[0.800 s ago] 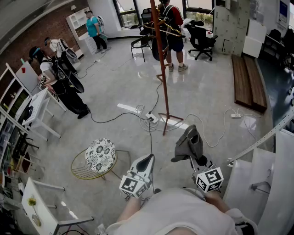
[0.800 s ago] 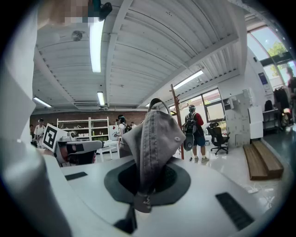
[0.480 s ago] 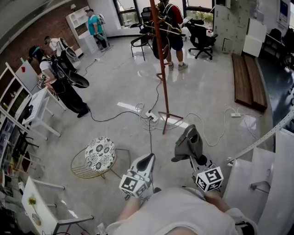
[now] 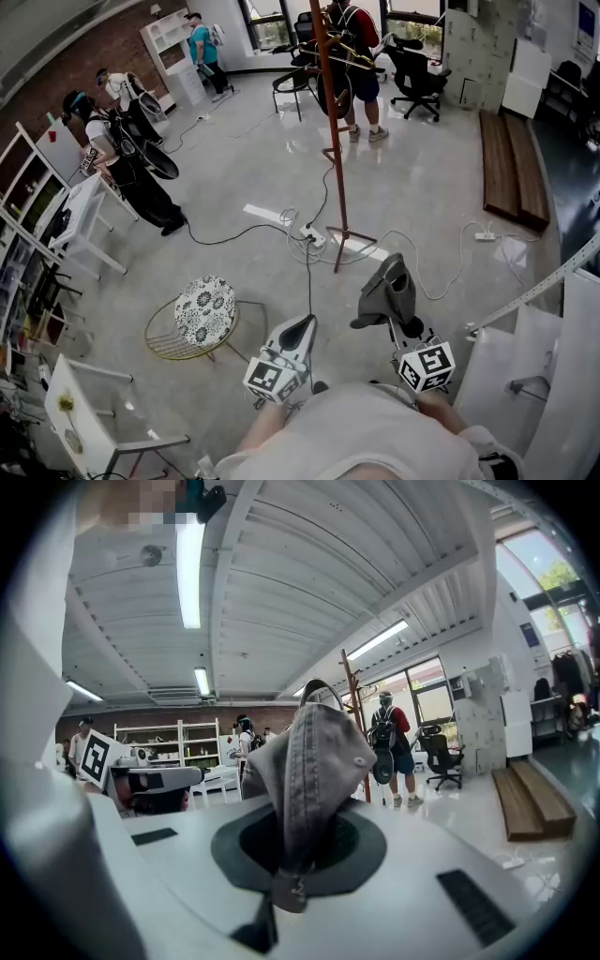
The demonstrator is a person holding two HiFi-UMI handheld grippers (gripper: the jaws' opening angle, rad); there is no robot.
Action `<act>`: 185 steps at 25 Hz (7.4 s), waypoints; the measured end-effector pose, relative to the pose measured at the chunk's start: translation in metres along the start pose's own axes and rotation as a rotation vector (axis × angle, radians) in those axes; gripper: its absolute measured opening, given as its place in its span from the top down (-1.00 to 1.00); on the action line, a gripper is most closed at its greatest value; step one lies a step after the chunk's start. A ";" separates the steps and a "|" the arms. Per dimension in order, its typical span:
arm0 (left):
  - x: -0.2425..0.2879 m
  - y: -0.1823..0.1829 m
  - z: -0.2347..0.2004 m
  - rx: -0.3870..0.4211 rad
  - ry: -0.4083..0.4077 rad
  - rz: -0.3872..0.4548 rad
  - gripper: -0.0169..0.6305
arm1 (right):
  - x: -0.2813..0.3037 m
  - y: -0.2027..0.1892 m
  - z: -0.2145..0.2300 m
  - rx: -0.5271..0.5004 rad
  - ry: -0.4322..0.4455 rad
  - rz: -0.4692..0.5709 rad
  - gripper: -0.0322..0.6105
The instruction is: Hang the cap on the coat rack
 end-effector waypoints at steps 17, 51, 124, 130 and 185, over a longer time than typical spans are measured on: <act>0.066 -0.011 0.046 0.017 0.047 0.019 0.92 | -0.023 0.003 0.082 -0.005 0.038 0.017 0.84; 0.322 -0.002 -0.302 0.010 -0.136 0.033 0.92 | 0.361 0.031 0.181 -0.054 -0.070 0.019 0.84; 0.376 -0.013 -0.346 0.022 0.233 -0.019 0.92 | 0.642 -0.084 0.369 -0.071 0.118 -0.376 0.84; 0.374 -0.012 -0.349 0.018 0.246 -0.020 0.92 | 0.656 -0.096 0.367 -0.019 0.104 -0.417 0.84; 0.366 -0.003 -0.332 0.037 0.170 0.002 0.92 | 0.578 0.008 0.324 -0.130 0.041 -0.119 0.08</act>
Point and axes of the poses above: the fingertips, and each gripper's own axes: x forward along the fingers, z to its right, y out of its top, the point moved 6 cm from there along -x, backward along the fingers, and after that the axes turned 6 degrees about z, right-handed, at the moved point
